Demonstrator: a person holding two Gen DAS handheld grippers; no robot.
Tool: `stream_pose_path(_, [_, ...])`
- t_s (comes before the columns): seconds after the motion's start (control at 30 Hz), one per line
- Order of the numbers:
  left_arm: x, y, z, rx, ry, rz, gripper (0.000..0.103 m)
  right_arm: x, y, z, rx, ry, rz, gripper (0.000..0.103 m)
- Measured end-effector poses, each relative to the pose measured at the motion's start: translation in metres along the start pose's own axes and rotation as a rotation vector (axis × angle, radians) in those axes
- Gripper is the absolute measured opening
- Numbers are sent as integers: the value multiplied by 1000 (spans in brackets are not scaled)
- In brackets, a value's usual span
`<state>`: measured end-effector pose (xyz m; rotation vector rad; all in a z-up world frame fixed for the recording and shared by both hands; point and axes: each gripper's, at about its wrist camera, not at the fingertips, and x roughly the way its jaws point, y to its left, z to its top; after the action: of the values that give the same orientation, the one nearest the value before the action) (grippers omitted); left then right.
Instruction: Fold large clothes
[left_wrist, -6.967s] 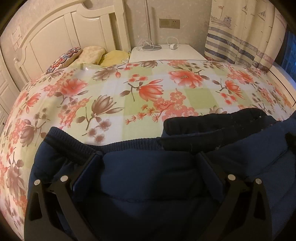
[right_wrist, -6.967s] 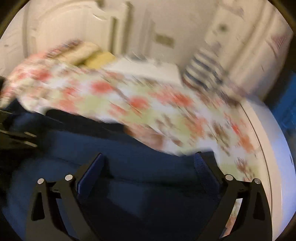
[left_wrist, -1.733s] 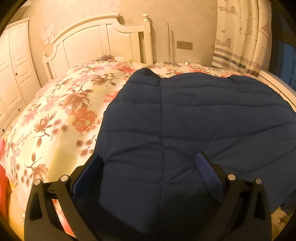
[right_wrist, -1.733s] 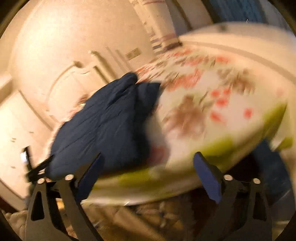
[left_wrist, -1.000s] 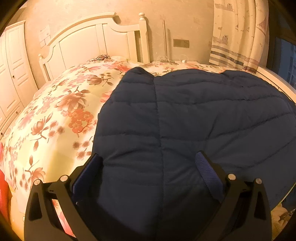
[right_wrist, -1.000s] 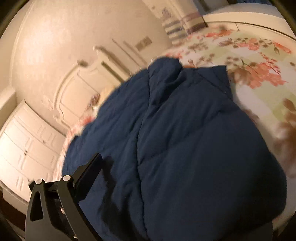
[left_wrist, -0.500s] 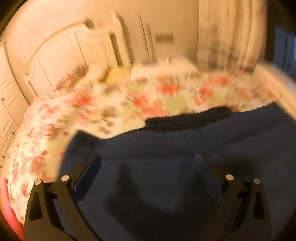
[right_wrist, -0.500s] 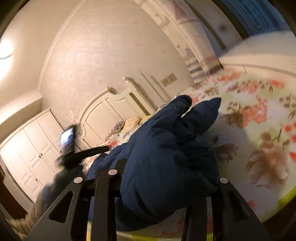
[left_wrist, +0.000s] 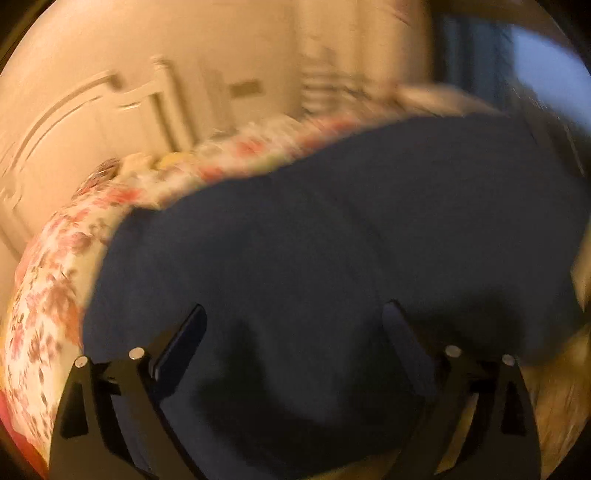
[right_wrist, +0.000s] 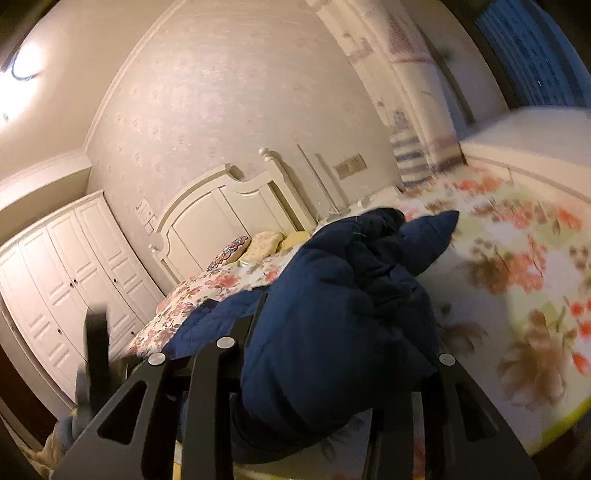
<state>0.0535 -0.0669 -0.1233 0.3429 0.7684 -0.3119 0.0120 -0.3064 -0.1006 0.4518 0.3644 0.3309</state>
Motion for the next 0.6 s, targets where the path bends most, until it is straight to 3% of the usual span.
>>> stream_pose_path(0.03, [-4, -6, -18, 19, -25, 32, 96, 5, 15, 5, -44, 9, 12, 38])
stream_pose_path(0.1, [-12, 3, -35, 0, -29, 0, 96, 11, 52, 9, -165, 1, 6, 38])
stream_pose_path(0.17, [-26, 34, -41, -100, -31, -93, 96, 20, 92, 14, -290, -7, 14, 38])
stream_pose_path(0.3, [-63, 128, -48, -337, -138, -35, 95, 57, 183, 3, -608, 18, 24, 38])
stream_pose_path(0.4, [-86, 189, -54, -497, -191, -10, 96, 99, 249, -41, -874, 87, 33, 38])
stream_pose_path(0.5, [-93, 240, -63, -633, -227, -135, 101, 142, 289, -108, -1116, 192, 2, 38])
stream_pose_path(0.6, [-72, 260, -74, -735, -179, -250, 101, 173, 298, -178, -1353, 251, -48, 39])
